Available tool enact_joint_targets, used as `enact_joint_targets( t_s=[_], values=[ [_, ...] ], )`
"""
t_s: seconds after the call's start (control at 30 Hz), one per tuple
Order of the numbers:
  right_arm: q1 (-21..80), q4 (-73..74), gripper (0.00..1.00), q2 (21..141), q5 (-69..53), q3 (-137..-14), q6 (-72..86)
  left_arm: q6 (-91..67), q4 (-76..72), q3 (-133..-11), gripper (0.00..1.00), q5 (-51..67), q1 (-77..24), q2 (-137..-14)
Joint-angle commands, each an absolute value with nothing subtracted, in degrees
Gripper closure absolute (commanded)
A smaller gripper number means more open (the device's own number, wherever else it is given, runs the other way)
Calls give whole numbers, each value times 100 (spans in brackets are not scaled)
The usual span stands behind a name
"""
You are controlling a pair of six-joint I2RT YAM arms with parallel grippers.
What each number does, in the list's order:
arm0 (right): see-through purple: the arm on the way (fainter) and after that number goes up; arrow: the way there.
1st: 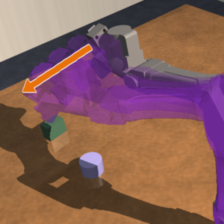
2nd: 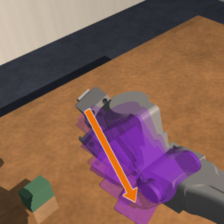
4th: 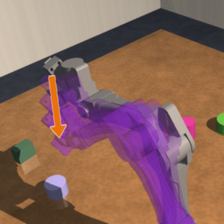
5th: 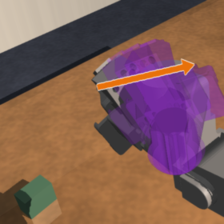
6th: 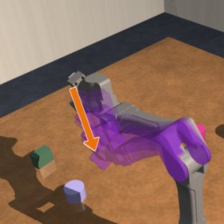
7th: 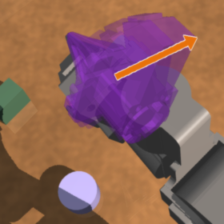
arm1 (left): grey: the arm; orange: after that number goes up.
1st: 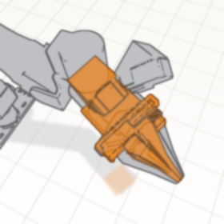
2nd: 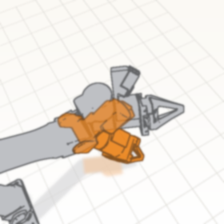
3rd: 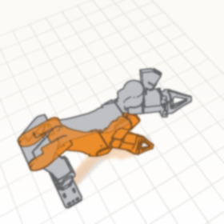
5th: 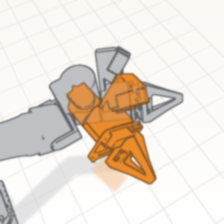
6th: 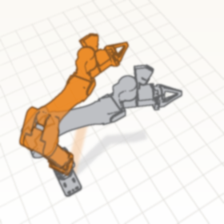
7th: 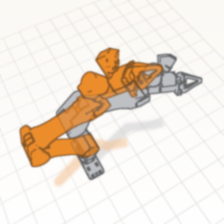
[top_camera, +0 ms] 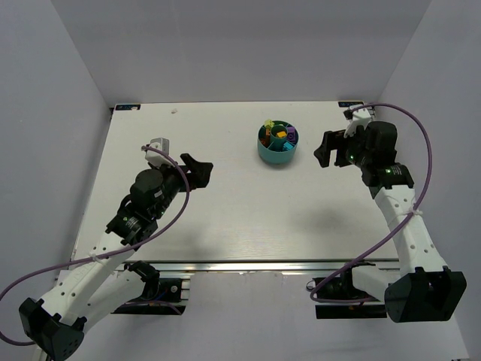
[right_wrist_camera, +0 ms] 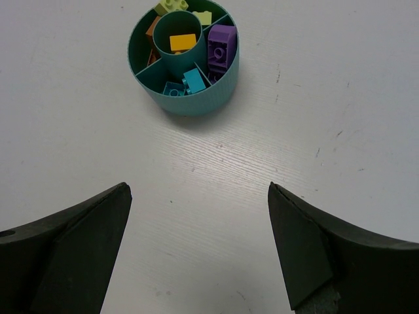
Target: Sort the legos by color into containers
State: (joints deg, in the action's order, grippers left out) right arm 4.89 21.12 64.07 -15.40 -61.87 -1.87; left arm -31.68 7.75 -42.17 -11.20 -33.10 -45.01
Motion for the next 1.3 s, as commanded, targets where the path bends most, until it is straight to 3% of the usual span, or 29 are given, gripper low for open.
enact_joint_targets(
  t_s=[0.0,1.27],
  values=[
    [483,2074,11,6249,-1406,-6091,-158,-3217,809,-4298,2,-1011,-3287,-4447],
    [475,1819,11,6231,-1213,-5722,-229,-3340,712,-4148,2,-1028,-3287,-4456]
  ],
)
